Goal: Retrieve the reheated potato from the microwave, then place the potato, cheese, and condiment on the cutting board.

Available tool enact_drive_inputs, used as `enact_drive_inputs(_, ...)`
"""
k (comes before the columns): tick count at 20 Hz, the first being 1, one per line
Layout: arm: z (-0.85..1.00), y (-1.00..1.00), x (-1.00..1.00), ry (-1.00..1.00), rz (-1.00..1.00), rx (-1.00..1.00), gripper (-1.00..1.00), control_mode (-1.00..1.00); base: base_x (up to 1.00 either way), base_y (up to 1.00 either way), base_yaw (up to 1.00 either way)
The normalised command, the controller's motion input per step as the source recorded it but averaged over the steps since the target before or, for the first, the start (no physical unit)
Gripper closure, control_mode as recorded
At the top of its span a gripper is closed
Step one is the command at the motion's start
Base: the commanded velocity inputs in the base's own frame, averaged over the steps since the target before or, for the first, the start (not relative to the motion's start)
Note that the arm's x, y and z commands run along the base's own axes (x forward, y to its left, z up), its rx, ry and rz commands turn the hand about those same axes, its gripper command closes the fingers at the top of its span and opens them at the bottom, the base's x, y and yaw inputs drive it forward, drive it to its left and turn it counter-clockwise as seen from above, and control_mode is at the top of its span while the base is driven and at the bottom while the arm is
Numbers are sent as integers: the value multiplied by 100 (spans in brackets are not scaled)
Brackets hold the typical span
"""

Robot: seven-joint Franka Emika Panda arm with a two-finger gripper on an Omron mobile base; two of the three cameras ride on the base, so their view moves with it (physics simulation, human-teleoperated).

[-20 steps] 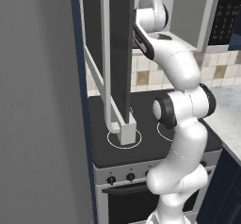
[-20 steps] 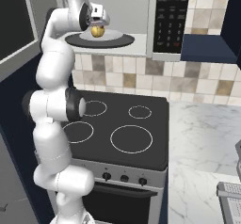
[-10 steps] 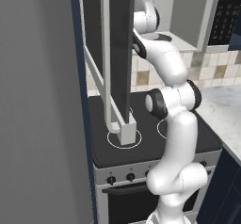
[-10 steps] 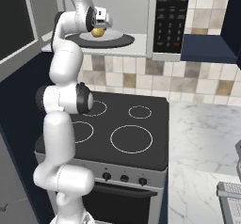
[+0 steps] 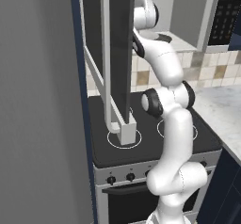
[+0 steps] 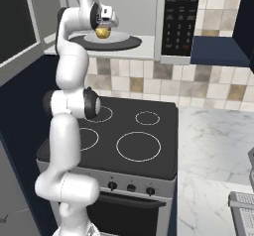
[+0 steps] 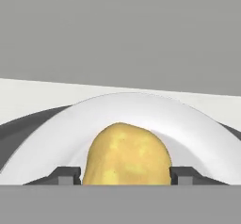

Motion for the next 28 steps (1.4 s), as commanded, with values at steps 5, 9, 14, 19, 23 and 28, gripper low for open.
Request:
enact_drive_inputs(5, -2, -15, -80, -5, 0, 6, 100, -100, 0, 0, 0)
enact_drive_inputs(9, 0, -14, -100, -16, 0, 6, 100, -100, 0, 0, 0)
enact_drive_inputs(14, -31, -3, -100, -18, 0, 1, 100, -100, 0, 0, 0)
enact_drive_inputs(19, -44, 0, -100, -21, 0, 0, 100, -100, 0, 0, 0)
enact_drive_inputs(23, -38, -3, -100, -22, 0, 2, 100, -100, 0, 0, 0)
enact_drive_inputs(28, -33, -2, -100, -21, 0, 2, 100, -100, 0, 0, 0)
